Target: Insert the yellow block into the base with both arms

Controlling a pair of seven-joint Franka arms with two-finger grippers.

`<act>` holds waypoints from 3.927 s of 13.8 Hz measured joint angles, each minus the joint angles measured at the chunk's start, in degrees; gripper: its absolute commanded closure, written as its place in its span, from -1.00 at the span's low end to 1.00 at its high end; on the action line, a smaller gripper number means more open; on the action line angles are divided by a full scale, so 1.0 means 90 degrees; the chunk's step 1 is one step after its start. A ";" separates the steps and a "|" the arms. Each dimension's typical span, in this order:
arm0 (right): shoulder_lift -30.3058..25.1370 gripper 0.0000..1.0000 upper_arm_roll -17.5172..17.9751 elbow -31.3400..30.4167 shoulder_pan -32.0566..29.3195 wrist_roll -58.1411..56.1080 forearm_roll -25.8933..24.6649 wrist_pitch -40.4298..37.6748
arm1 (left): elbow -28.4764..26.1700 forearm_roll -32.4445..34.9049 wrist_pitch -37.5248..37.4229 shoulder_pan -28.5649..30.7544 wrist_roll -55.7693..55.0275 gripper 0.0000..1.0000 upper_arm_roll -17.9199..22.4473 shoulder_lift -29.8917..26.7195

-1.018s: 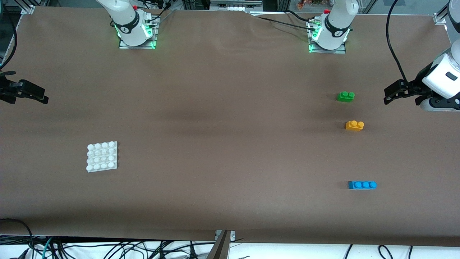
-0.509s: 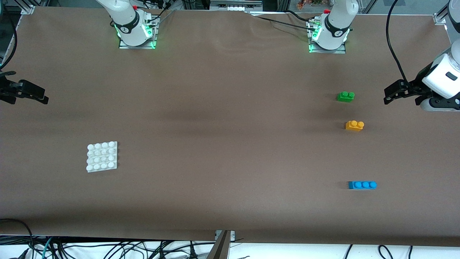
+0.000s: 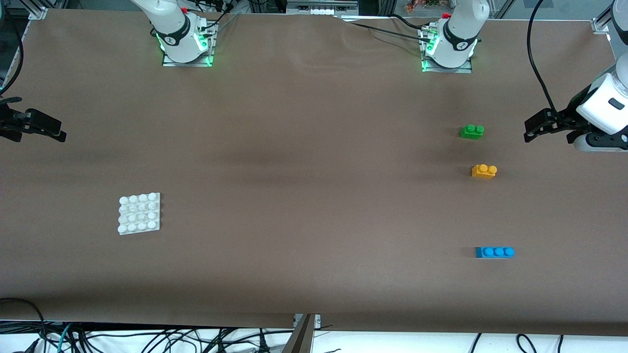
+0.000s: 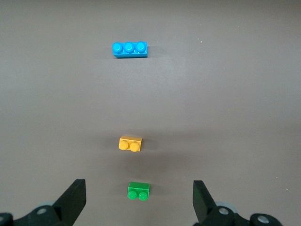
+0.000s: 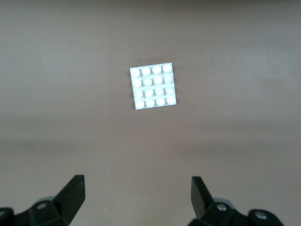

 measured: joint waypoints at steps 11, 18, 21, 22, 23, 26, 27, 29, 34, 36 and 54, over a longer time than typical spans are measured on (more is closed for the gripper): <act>0.0002 -1.00 0.0000 0.0000 0.0000 0.0000 0.0000 0.0000 | 0.0000 0.0000 0.0000 0.0010 0.0000 -1.00 0.0000 0.0002; 0.0005 -1.00 0.0000 0.0000 0.0000 0.0000 -0.0001 0.0000 | 0.0000 0.0000 0.0000 0.0054 0.0000 -1.00 -0.0001 0.0006; 0.0006 -1.00 0.0000 0.0000 0.0000 0.0000 -0.0003 0.0000 | 0.0001 0.0000 -0.0001 0.0055 0.0000 -1.00 -0.0001 0.0006; 0.0006 -1.00 0.0000 0.0000 0.0000 0.0000 -0.0003 0.0000 | 0.0004 0.0000 0.0000 0.0054 0.0000 -1.00 -0.0003 0.0006; 0.0006 -1.00 0.0000 0.0000 0.0000 0.0000 -0.0004 0.0000 | 0.0005 0.0000 0.0000 0.0054 0.0000 -1.00 -0.0009 0.0006; 0.0006 -1.00 0.0000 0.0000 0.0000 0.0000 -0.0005 0.0000 | 0.0008 0.0000 0.0000 0.0054 0.0000 -1.00 -0.0029 0.0012; 0.0006 -1.00 0.0000 0.0000 0.0000 0.0000 -0.0007 0.0000 | 0.0010 0.0000 0.0000 0.0054 0.0000 -1.00 -0.0031 0.0015; 0.0006 -1.00 -0.0004 0.0000 -0.0001 0.0000 -0.0016 0.0000 | 0.0020 0.0000 -0.0001 0.0055 0.0000 -1.00 -0.0032 0.0021; 0.0387 -1.00 -0.0022 -0.0028 -0.0069 0.0008 -0.0064 0.0439 | 0.0444 0.0000 -0.0238 0.0050 0.0000 -1.00 -0.0052 0.0143; 0.0696 -1.00 -0.0035 -0.0038 -0.0103 0.0007 -0.0070 0.0603 | 0.0715 0.0000 -0.0305 0.0050 0.0000 -1.00 -0.0057 0.0312; 0.3674 -1.00 -0.0009 -0.0260 -0.0148 -0.0192 -0.0126 0.3755 | 0.0966 0.0000 -0.0476 0.0062 0.0000 -1.00 -0.0053 0.0533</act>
